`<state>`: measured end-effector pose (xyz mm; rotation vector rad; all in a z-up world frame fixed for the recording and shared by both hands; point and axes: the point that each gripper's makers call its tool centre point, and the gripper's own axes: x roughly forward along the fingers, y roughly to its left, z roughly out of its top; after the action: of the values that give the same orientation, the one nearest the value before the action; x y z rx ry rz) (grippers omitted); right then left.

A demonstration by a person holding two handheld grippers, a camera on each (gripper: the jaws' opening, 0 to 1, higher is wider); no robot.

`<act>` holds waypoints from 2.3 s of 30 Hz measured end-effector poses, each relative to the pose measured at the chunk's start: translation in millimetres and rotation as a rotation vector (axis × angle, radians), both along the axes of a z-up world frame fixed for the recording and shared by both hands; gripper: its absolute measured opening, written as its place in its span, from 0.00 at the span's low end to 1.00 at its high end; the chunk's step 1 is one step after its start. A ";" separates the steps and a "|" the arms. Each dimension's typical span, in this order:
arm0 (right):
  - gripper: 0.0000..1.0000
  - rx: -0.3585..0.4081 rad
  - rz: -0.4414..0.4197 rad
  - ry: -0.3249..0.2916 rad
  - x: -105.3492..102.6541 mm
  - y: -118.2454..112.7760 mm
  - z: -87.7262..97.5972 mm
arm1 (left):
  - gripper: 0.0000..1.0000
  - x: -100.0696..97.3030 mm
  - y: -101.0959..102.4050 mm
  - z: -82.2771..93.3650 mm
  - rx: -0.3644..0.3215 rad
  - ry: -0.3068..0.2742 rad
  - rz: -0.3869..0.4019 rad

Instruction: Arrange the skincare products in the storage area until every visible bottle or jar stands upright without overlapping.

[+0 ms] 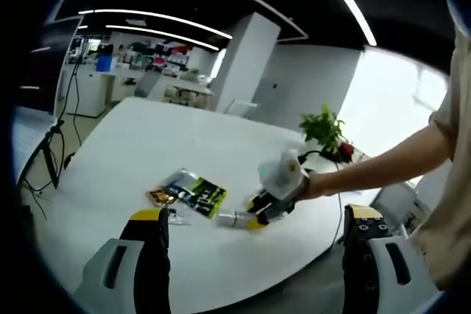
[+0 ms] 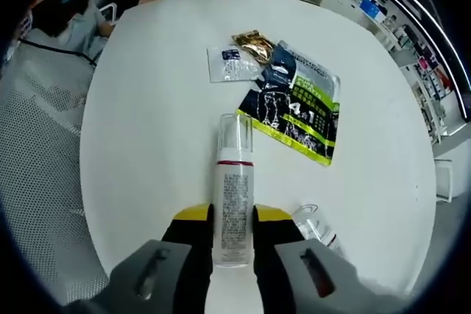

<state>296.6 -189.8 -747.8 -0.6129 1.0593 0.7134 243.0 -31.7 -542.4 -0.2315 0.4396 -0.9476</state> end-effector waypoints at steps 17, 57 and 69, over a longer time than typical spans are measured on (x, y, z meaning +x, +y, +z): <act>0.19 0.217 -0.155 -0.068 -24.0 16.5 41.6 | 0.97 -26.4 -17.1 3.5 0.027 0.032 -0.080; 0.19 1.006 -0.545 -0.297 -124.1 -26.1 180.7 | 0.95 -82.8 -120.1 27.5 0.043 0.053 -0.204; 0.19 1.352 -0.497 -0.266 -134.7 -22.4 211.6 | 0.92 -85.3 -159.4 42.1 -0.055 0.121 -0.181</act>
<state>162.0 -212.2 -536.2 0.6901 0.2739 0.7048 157.7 -191.1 -500.3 -0.3035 0.5536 -1.1280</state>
